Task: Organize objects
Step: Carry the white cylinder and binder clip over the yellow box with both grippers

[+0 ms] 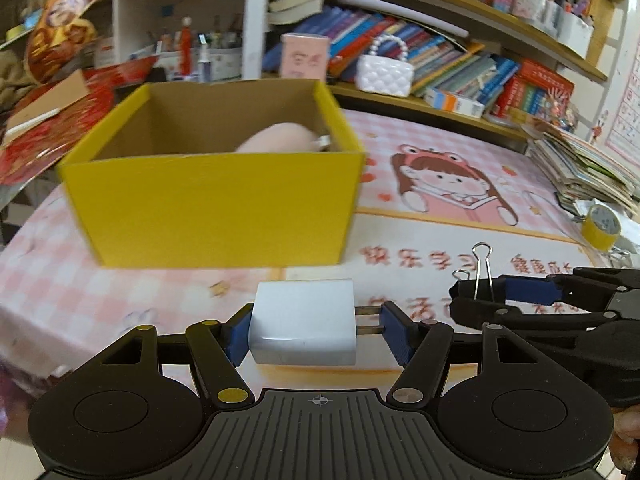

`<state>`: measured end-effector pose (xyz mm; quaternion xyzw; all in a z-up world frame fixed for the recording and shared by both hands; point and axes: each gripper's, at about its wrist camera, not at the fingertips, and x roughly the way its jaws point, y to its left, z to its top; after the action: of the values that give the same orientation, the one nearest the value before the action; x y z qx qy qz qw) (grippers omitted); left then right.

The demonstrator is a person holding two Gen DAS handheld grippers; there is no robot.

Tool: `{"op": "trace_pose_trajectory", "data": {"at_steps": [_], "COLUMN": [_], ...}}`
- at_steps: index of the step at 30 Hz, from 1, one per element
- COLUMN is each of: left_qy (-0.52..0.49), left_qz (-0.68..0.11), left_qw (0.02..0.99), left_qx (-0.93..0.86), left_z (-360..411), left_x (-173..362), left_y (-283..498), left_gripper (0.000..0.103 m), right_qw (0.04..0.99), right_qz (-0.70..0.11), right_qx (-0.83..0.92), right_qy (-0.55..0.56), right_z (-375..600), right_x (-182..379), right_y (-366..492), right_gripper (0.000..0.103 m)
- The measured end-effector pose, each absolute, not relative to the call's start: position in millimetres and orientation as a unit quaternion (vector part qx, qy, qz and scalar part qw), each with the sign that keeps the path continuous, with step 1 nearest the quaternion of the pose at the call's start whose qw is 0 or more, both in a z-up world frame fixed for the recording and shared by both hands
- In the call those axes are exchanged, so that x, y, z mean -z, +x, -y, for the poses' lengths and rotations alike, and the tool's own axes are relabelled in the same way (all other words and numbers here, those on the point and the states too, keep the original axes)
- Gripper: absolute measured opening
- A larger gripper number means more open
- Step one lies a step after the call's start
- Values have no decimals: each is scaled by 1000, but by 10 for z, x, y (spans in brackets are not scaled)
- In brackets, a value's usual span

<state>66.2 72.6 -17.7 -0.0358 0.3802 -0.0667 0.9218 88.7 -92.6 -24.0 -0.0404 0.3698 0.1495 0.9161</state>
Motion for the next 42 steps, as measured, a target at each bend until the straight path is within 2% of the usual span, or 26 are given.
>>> {"op": "trace_pose_trajectory", "data": {"at_steps": [11,17,22,34,42], "left_qy": [-42,-40,-42,-50,-33], "left_qz": [-362,-350,-332,-254,-255], "left_qw": [930,935,942,966,966], "left_qx": [40,41,36,21,13], "left_z": [-1370,-1588,-1732,-1854,-1675], "left_x": [116,69,-6,-415,-356], "left_y": [247,123,119,769,1373], "left_gripper": [66,66,66,66,66], "right_qw": [916,911,917,951,956], "right_qz": [-356,-379,-363,-262,-242], "right_qx": [-176,-163,-163,-163,-162], "right_qy": [-49,-19,-20,-18,-27], "right_z": [235,45,-54,-51,-10], "right_x": [240,278,195,-307,-422], "right_y": [571,517,506,1074,1809], "right_gripper": [43,43,43,43,43]}}
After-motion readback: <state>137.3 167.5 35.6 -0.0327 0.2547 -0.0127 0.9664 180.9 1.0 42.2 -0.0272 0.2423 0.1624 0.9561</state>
